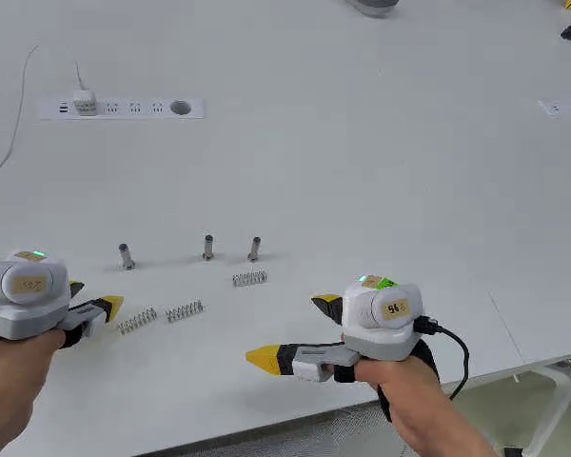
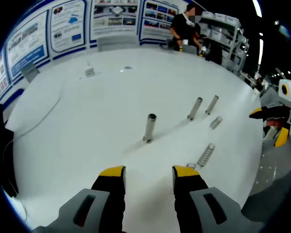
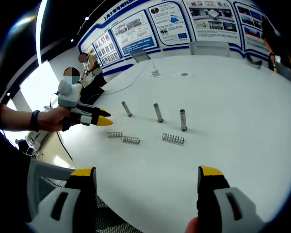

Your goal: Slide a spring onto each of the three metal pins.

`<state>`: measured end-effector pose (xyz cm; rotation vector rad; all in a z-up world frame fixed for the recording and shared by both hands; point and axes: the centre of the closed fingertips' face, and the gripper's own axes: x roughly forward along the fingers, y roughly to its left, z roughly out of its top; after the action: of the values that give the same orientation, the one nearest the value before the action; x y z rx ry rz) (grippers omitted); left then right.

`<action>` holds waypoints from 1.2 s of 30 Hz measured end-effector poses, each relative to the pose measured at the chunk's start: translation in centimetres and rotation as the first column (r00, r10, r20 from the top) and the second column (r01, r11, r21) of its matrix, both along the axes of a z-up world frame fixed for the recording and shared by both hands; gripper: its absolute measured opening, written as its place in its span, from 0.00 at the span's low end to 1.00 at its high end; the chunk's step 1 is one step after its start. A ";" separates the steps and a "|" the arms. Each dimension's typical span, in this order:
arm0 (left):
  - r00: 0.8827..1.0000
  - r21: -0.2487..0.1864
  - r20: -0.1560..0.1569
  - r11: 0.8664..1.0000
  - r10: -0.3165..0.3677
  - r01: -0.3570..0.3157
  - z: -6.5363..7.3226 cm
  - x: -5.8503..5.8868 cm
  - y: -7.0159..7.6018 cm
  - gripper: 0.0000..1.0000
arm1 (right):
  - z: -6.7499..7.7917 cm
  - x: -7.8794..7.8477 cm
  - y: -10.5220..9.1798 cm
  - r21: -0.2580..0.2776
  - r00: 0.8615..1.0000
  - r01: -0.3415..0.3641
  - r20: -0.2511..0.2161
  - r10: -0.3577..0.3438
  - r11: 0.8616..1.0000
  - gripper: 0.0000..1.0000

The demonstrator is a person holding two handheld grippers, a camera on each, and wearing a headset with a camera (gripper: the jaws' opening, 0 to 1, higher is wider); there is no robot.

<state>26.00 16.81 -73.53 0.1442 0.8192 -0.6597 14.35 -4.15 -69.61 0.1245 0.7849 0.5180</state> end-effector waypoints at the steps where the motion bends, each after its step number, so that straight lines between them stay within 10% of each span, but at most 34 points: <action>1: 1.000 0.003 0.003 1.000 -0.007 0.007 0.1 -0.2 0.1 0.41 | 0.0 0.0 0.0 -0.002 1.000 -0.002 0.000 0.002 1.000 0.87; 36: 0.992 -0.070 0.035 0.989 -0.125 0.127 4.3 -4.4 1.4 0.71 | 0.4 1.3 0.6 -0.002 0.999 -0.031 0.018 0.031 1.000 0.87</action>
<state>21.61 18.17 -69.23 0.1412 0.7601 -0.8032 15.63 -3.59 -69.18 0.1062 0.7704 0.5472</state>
